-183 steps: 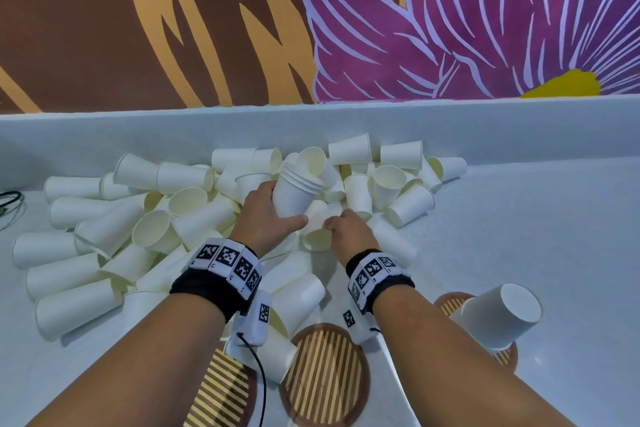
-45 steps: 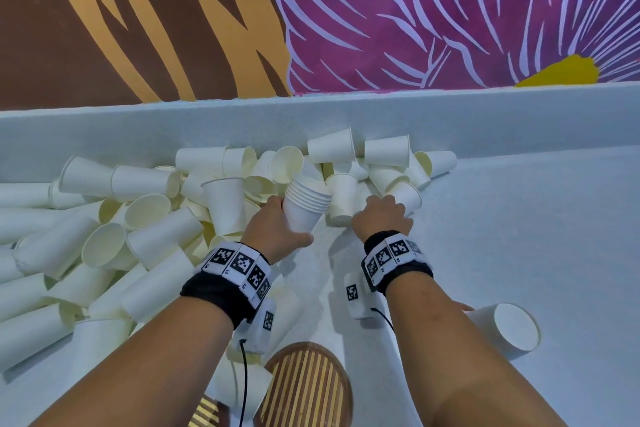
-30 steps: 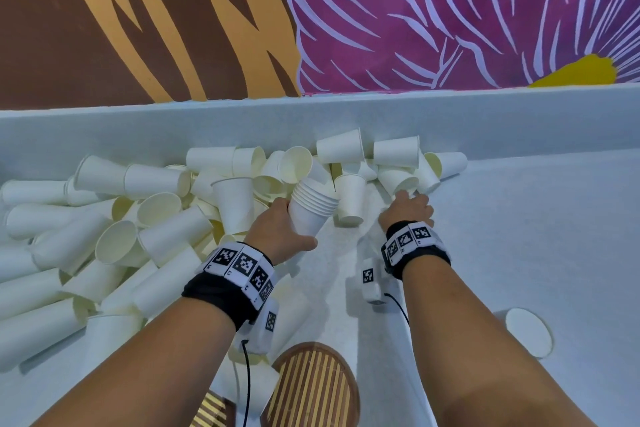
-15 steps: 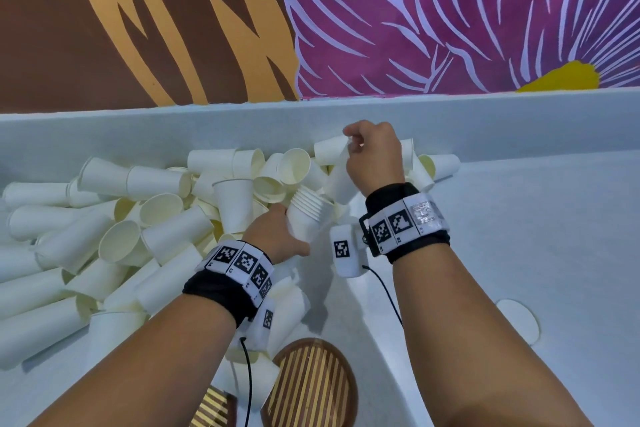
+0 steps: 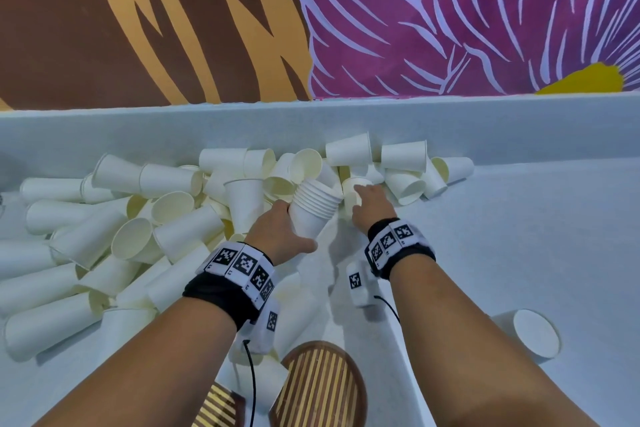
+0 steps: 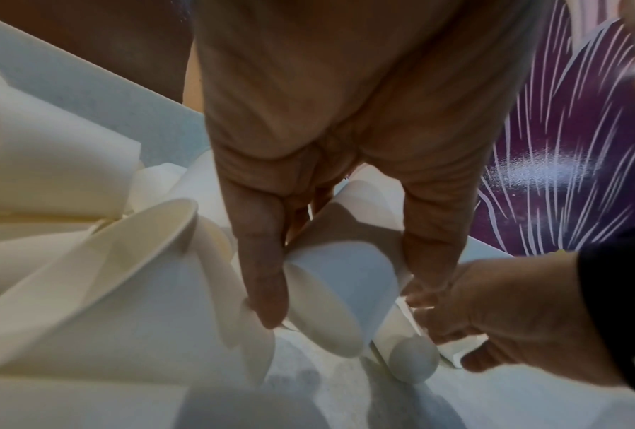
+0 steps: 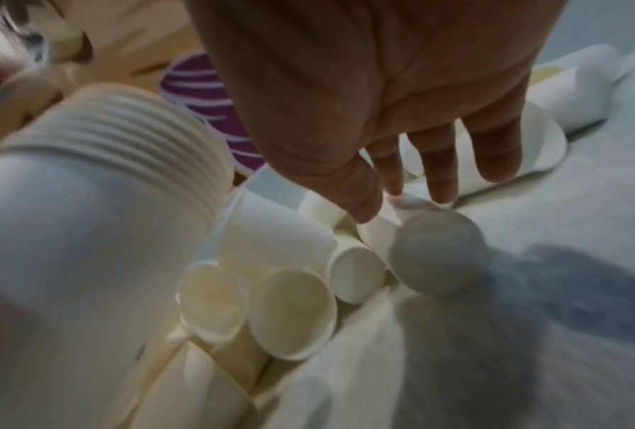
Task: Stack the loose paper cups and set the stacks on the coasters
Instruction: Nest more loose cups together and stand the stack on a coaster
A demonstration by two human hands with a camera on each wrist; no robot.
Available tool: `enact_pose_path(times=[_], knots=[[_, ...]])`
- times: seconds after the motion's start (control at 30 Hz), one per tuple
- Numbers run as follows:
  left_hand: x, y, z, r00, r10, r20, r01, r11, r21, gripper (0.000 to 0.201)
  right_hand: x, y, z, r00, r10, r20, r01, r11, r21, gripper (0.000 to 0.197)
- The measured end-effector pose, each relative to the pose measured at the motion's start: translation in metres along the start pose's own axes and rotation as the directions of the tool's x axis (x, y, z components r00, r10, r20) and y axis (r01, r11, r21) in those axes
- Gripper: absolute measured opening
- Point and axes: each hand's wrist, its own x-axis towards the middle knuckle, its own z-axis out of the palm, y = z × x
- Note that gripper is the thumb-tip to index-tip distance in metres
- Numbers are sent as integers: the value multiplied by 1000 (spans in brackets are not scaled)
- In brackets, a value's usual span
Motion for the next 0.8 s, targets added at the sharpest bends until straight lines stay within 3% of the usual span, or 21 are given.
enact_pose_path(times=[0.1,0.3,0.37,0.47,0.57,0.7,0.8], knots=[[1,1,-1,1000,-1,1,1,1000,0,75,0,7,22,999,-5,36,6,999,-53,51],[2,2,-2,1000,-7,11,7,1000,-16,74,9,-2,25,986,33,-165,-49,994,-96,37],[2,2,-2,1000,-7,15,8,1000,-17,74,16,-5,22,984,42,-176,-55,996,-67,47],[3,2,-2,1000,-11,19,11,1000,-11,75,23,-10,16,994,56,-96,-64,994,-85,73],[3,1,-2,1000,-5,26,6,1000,-6,76,30,-14,11,997,73,-24,-76,987,-145,78],[3,0,-2,1000,-4,27,4,1000,-1,78,30,-13,11,996,81,-34,-85,990,-110,67],[2,1,-2,1000,-5,26,5,1000,-1,77,24,-14,6,994,54,-95,-62,994,-85,42]])
